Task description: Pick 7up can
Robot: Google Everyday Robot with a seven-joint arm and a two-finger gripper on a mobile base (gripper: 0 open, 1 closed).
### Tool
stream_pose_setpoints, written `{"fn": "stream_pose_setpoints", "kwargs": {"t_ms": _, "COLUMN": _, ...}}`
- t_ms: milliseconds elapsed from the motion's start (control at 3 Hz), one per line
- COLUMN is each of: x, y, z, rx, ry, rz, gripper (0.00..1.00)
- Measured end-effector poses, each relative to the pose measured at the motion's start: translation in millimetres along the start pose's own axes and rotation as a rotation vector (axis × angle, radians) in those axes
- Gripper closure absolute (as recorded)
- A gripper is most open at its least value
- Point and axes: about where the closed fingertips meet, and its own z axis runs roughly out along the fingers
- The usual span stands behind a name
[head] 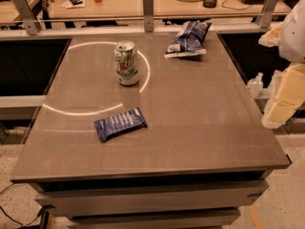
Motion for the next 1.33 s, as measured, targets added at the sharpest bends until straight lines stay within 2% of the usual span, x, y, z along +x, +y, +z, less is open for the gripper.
{"fn": "stream_pose_setpoints", "kwargs": {"t_ms": 333, "x": 0.0, "y": 0.0, "z": 0.0, "rx": 0.000, "ry": 0.000, "rz": 0.000, "gripper": 0.00}}
{"fn": "stream_pose_setpoints", "kwargs": {"t_ms": 667, "x": -1.3, "y": -1.6, "z": -1.5, "rx": -0.011, "ry": -0.053, "rz": 0.040, "gripper": 0.00}}
{"fn": "stream_pose_setpoints", "kwargs": {"t_ms": 1000, "x": -9.3, "y": -5.8, "z": -0.4, "rx": -0.022, "ry": -0.214, "rz": 0.206, "gripper": 0.00}}
{"fn": "stream_pose_setpoints", "kwargs": {"t_ms": 1333, "x": -19.8, "y": 2.4, "z": 7.2, "rx": -0.017, "ry": -0.403, "rz": 0.362, "gripper": 0.00}}
